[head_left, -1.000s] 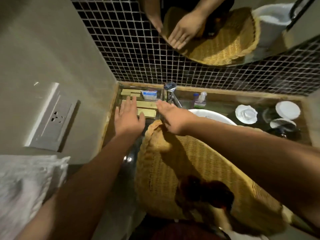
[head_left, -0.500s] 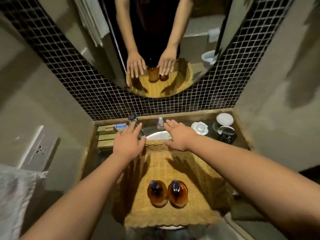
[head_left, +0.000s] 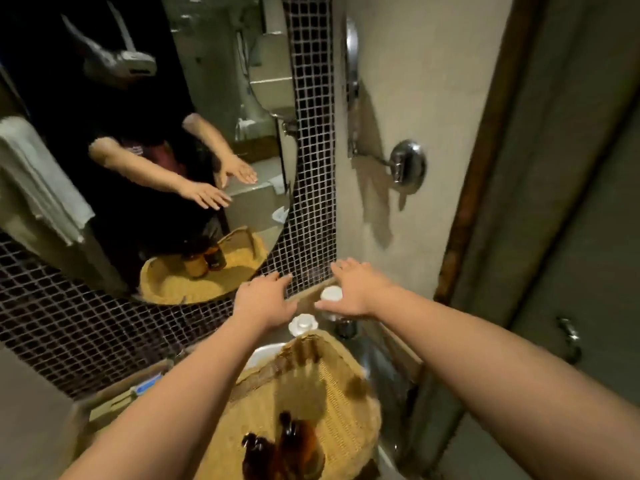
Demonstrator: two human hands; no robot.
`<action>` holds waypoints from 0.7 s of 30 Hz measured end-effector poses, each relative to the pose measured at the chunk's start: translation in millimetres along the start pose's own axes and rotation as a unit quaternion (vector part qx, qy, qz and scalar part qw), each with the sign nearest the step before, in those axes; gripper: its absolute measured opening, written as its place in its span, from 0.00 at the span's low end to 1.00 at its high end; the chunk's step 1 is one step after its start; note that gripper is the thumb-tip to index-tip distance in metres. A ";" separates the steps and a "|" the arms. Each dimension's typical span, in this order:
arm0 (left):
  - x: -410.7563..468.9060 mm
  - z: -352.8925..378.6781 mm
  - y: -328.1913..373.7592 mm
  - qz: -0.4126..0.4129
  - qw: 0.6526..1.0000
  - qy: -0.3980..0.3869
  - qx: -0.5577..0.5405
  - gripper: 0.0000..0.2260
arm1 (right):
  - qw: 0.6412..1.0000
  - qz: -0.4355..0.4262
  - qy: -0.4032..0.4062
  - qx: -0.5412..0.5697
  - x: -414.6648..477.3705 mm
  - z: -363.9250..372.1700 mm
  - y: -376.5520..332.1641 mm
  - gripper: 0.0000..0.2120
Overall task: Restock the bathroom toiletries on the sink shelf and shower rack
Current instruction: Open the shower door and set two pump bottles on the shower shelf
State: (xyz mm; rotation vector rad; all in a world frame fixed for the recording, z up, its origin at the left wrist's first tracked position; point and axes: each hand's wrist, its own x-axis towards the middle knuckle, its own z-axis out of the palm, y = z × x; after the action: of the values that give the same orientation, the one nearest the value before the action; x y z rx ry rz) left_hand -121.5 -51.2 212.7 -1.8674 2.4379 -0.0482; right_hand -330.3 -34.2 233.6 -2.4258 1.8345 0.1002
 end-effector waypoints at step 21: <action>-36.2 -28.2 381.9 0.356 0.932 0.020 -0.069 0.40 | 0.895 0.416 0.054 0.149 -264.0 44.3 217.6 0.41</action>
State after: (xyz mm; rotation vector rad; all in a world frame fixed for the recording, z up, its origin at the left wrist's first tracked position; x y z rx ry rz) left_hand -482.0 83.0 216.3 -0.9076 3.0445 0.1286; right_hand -611.3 164.5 210.5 -1.3373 2.5717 -0.2429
